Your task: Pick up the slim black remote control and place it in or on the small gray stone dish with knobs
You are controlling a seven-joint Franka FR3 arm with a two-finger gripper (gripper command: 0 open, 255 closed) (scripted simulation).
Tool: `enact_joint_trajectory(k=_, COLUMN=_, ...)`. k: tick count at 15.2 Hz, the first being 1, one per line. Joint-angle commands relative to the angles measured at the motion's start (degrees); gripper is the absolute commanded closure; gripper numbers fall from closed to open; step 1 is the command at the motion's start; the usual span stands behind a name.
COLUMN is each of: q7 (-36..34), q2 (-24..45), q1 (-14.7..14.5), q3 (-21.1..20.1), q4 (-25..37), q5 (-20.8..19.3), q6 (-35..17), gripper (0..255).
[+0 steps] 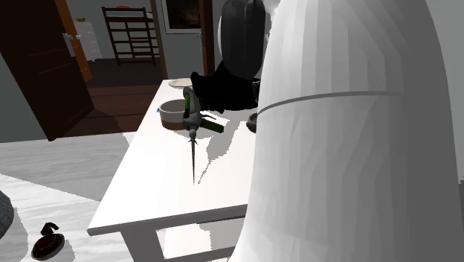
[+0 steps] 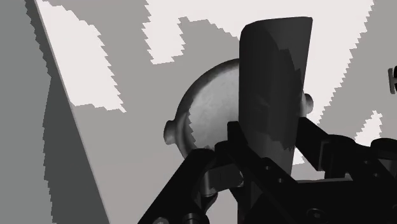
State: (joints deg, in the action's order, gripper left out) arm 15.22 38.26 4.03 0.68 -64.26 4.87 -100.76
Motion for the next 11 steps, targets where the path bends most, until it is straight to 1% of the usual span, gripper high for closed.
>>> enact_joint_trajectory(k=1, q7=0.2, q2=0.4, q1=0.1, q3=0.0, q4=-0.9, q5=0.0, q6=-1.4, gripper=255)
enact_joint_trajectory(k=8, q7=0.6, q2=1.2, q1=0.0, q3=0.0, q4=-5.3, q5=0.1, q6=-6.5, gripper=255)
enact_joint_trajectory(k=11, q7=0.6, q2=1.2, q1=0.0, q3=0.0, q4=-5.3, q5=0.1, q6=-6.5, gripper=255)
